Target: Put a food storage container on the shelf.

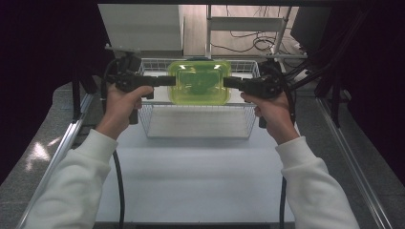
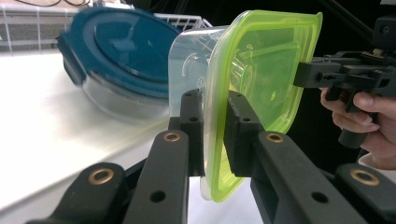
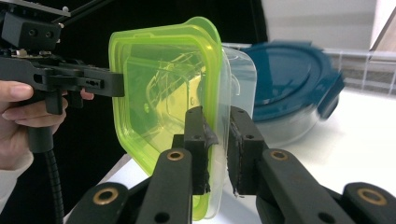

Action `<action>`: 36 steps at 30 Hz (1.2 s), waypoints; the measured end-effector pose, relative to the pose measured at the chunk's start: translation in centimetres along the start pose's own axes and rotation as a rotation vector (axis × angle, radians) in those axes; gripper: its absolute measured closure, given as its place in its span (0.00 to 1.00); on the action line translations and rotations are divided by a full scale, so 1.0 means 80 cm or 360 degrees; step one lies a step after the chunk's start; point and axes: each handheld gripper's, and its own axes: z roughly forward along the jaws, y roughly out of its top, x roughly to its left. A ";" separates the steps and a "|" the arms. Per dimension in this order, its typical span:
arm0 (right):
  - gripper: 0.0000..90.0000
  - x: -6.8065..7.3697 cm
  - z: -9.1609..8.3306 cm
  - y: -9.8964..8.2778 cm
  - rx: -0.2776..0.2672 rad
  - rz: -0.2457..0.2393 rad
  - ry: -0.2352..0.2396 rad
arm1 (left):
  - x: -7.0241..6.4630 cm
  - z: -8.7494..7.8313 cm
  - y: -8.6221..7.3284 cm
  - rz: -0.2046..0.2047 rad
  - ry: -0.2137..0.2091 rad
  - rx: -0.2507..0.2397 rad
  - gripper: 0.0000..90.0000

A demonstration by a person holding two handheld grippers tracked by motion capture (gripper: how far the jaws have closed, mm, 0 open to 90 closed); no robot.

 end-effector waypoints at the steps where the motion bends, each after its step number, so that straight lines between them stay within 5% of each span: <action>1: 0.87 -0.002 0.002 0.004 -0.0003 0.0003 -0.0004 | 0.001 0.002 0.005 0.0001 0.0005 0.0005 0.88; 11: 0.87 -0.027 0.021 0.042 0.0011 0.0084 -0.0012 | 0.021 0.016 0.050 -0.0015 0.0017 0.0010 0.88; 21: 0.87 -0.059 0.051 0.057 0.0110 0.0264 -0.0018 | 0.054 0.043 0.063 -0.0192 0.0020 0.0046 0.88; 31: 0.81 -0.095 0.078 0.059 0.0090 0.0511 0.0036 | 0.088 0.059 0.068 -0.0423 -0.0052 -0.0021 0.84; 36: 0.76 -0.105 0.091 0.053 0.0062 0.0628 0.0072 | 0.100 0.069 0.065 -0.0444 -0.0022 -0.0035 0.77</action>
